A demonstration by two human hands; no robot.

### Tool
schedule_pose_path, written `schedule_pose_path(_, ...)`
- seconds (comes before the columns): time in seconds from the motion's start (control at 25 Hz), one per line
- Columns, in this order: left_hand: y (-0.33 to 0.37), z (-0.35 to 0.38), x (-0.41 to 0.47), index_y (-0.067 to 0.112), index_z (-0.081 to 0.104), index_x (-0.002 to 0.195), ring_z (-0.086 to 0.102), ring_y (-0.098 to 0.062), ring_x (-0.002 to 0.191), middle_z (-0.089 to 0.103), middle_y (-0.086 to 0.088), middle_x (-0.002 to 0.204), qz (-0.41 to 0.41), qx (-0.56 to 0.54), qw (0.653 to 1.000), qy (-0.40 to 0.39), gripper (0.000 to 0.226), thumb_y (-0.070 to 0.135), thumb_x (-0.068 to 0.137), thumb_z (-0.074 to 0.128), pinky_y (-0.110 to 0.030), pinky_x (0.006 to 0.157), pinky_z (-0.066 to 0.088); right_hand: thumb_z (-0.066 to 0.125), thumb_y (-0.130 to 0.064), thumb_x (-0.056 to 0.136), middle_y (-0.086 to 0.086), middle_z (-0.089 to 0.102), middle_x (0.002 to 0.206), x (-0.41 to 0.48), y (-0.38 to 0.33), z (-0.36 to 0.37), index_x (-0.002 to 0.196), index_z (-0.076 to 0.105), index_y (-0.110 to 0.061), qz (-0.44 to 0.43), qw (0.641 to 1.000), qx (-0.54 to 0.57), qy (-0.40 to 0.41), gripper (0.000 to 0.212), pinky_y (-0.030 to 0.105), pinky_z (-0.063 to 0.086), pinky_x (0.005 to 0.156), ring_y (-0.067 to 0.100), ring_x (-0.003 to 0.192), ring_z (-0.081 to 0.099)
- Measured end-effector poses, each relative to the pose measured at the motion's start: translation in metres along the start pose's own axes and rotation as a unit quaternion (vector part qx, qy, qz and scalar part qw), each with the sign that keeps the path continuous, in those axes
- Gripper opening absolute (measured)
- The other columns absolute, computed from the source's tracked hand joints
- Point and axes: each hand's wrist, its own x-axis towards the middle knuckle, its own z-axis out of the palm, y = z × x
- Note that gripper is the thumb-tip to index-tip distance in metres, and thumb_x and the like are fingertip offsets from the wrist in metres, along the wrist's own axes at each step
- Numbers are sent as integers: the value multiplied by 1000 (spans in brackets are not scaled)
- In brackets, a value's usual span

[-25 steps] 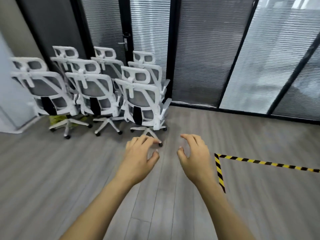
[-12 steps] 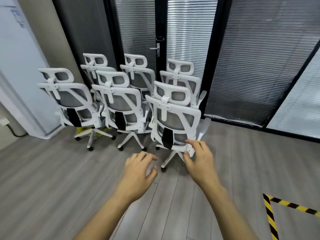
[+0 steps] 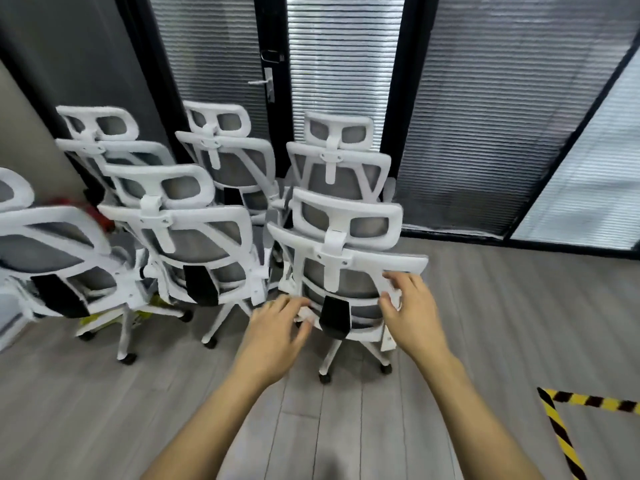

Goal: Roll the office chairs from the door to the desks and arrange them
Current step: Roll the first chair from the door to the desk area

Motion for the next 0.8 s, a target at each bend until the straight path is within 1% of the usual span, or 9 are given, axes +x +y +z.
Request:
schedule_pose_path(0.16, -48, 16, 107, 32, 49, 135, 49, -19, 121, 54, 9, 133, 49, -13, 997, -50, 39, 47, 100, 45, -38, 102, 38, 56, -31, 92, -6, 59, 122, 61, 21, 40, 129, 56, -27, 71, 996, -43, 13, 37, 41, 47, 98, 16, 114, 52)
schedule_pose_path(0.24, -61, 23, 132, 33, 45, 139, 49, -21, 123, 52, 7, 135, 65, -3, 996, -62, 42, 47, 99, 44, -41, 103, 39, 56, -33, 93, -3, 59, 126, 75, 28, 49, 131, 56, -24, 75, 994, -83, -4, 39, 41, 44, 102, 20, 117, 52)
schedule_pose_path(0.32, -82, 39, 177, 31, 42, 143, 46, -24, 128, 49, 3, 140, 79, 15, 993, -88, 47, 47, 99, 44, -44, 106, 39, 56, -38, 94, 1, 58, 129, 113, 43, 69, 133, 56, -21, 92, 988, -120, -20, 42, 42, 42, 103, 24, 120, 52)
schedule_pose_path(0.44, -106, 59, 227, 32, 40, 146, 40, -29, 135, 45, -3, 146, 71, 42, 991, -102, 49, 45, 99, 46, -46, 112, 33, 53, -50, 94, 1, 57, 133, 150, 65, 95, 136, 54, -24, 98, 972, -200, -75, 49, 43, 37, 108, 26, 124, 51)
schedule_pose_path(0.52, -121, 73, 249, 32, 40, 146, 37, -30, 137, 44, -4, 147, 74, 70, 989, -111, 50, 47, 99, 46, -48, 115, 28, 53, -59, 92, 0, 60, 130, 156, 78, 106, 134, 56, -24, 94, 964, -239, -71, 54, 42, 35, 110, 26, 124, 52)
schedule_pose_path(0.6, -136, 84, 263, 31, 46, 140, 40, -32, 134, 49, -6, 141, 87, 88, 985, -117, 47, 49, 97, 48, -51, 116, 26, 53, -66, 89, 0, 64, 118, 153, 83, 112, 127, 59, -22, 85, 963, -254, -37, 59, 42, 36, 110, 26, 117, 55)
schedule_pose_path(0.64, -141, 89, 265, 30, 51, 134, 44, -34, 129, 53, -7, 134, 95, 85, 986, -109, 44, 50, 95, 49, -52, 114, 29, 53, -69, 87, -1, 64, 113, 148, 83, 115, 124, 60, -22, 86, 963, -253, -29, 60, 42, 36, 111, 25, 113, 55)
schedule_pose_path(0.72, -149, 97, 263, 26, 60, 121, 50, -37, 115, 57, -11, 118, 118, 58, 988, -78, 38, 49, 92, 53, -56, 108, 35, 53, -71, 86, -4, 63, 107, 135, 80, 119, 120, 59, -22, 100, 964, -246, -11, 60, 40, 29, 119, 22, 112, 55)
schedule_pose_path(0.8, -156, 103, 255, 22, 64, 114, 51, -38, 107, 58, -13, 110, 146, 36, 988, -43, 32, 44, 91, 59, -60, 103, 39, 54, -71, 87, -6, 63, 107, 116, 72, 122, 119, 59, -22, 113, 963, -243, 6, 58, 38, 23, 123, 18, 112, 55)
